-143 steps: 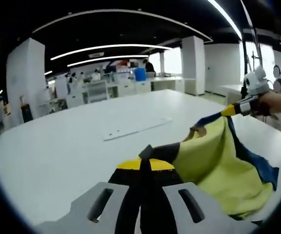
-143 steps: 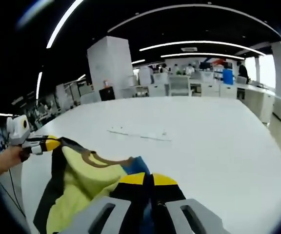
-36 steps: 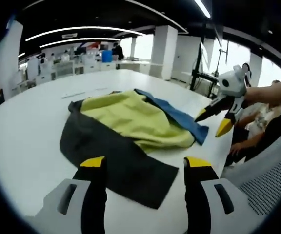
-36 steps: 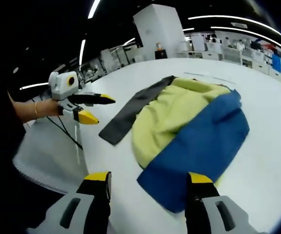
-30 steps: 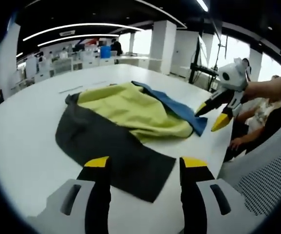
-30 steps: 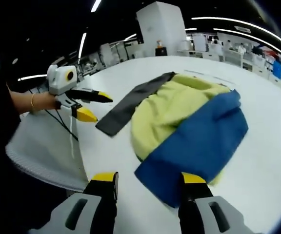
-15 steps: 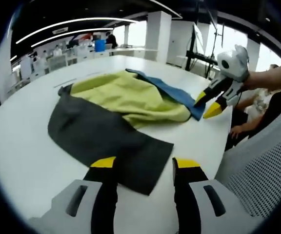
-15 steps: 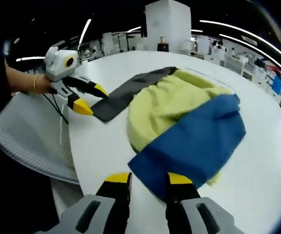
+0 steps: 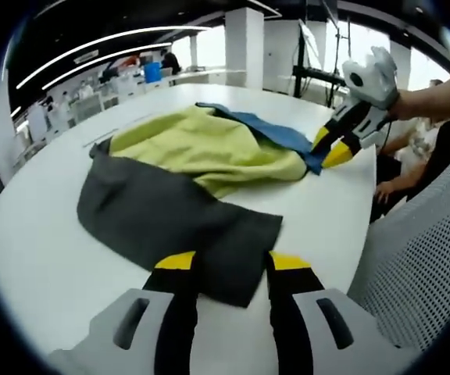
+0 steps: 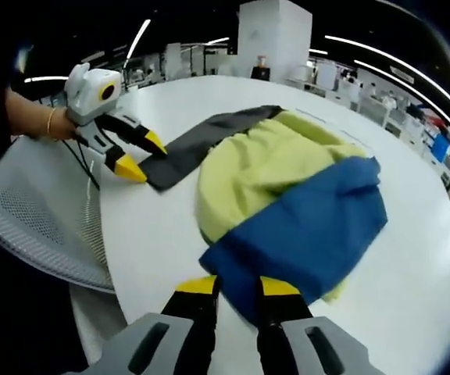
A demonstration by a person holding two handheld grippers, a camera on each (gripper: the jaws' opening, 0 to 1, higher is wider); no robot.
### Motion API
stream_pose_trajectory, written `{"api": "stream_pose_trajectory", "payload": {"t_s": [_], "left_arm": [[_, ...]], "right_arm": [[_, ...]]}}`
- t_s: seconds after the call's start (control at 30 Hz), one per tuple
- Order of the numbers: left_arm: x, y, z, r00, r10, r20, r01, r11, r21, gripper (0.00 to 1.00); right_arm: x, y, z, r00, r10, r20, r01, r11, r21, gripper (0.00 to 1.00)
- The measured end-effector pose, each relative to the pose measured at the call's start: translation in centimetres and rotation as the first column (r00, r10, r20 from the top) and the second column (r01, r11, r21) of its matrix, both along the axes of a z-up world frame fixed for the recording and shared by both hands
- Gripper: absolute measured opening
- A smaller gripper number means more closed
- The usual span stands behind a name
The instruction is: Fold the garment on the visible template until the final outline fits inside the template.
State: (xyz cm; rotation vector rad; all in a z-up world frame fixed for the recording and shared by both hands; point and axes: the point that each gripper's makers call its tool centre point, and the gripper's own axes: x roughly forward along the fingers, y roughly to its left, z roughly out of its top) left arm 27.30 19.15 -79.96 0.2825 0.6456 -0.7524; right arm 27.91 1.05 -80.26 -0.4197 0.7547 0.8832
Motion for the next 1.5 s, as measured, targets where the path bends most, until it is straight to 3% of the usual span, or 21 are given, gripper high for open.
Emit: {"api": "stream_pose_trajectory", "payload": {"t_s": [0.23,0.3,0.43,0.73,1.1,1.3,1.4,1.5], "left_arm": [[0.2,0.1,0.0,1.000,0.024,0.010,-0.024,1.000,-0.003,0.29],[0.6,0.4,0.0,0.999,0.051,0.005,-0.051,0.999,-0.009,0.26],[0.9,0.9,0.0,0.998,0.064,0.009,-0.064,0.998,0.012,0.08],[1.1,1.2,0.4,0.998,0.059,0.019,-0.060,0.997,0.041,0.02],[2.0,1.9,4.1,0.991,0.112,0.073,-0.111,0.994,-0.021,0.02],[3.6,3.6,7.3,0.970,0.213,0.118,-0.202,0.975,-0.097,0.02],[4.7,5.3,8.8,0.948,0.274,0.164,-0.260,0.960,-0.105,0.02],[5.9,7.4,10.5,0.919,0.345,0.189,-0.318,0.935,-0.158,0.02]], "right_arm": [[0.4,-0.3,0.0,1.000,-0.025,0.015,0.025,1.000,0.000,0.06],[0.4,-0.4,0.1,0.999,-0.038,0.013,0.038,0.999,0.007,0.05],[0.5,-0.4,0.1,0.998,-0.069,0.002,0.069,0.997,0.032,0.03],[0.5,-0.4,0.3,0.995,-0.094,-0.013,0.095,0.994,0.063,0.00],[1.5,-0.8,3.2,0.993,-0.099,0.063,0.094,0.992,0.086,0.00],[3.2,-1.7,5.6,0.984,-0.138,0.115,0.126,0.986,0.108,0.00],[4.4,-2.6,7.0,0.974,-0.181,0.136,0.163,0.978,0.132,0.00],[5.6,-3.7,8.3,0.964,-0.224,0.141,0.202,0.968,0.151,0.00]]}}
